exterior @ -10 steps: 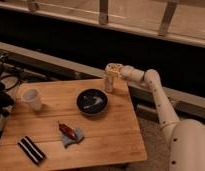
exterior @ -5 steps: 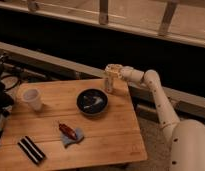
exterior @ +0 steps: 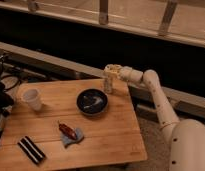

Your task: Stand the bottle upright

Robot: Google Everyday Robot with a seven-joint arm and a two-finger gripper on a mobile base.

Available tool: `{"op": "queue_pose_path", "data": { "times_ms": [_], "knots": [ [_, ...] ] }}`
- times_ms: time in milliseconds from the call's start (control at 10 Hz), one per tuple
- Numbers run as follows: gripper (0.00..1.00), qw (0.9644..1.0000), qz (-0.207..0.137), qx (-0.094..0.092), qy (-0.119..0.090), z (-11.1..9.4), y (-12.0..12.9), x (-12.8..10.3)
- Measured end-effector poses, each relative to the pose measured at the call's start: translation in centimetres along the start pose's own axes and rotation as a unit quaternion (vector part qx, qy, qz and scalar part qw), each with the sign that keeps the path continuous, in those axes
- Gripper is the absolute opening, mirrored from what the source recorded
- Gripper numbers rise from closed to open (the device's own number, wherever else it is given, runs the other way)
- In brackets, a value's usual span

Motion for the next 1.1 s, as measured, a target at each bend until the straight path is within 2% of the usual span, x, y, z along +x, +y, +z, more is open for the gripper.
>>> {"op": "queue_pose_path", "data": {
  "times_ms": [1100],
  "knots": [
    [0.18,0.9999,0.0,-0.01,-0.001,1.2,0.6,0.0]
  ]
}}
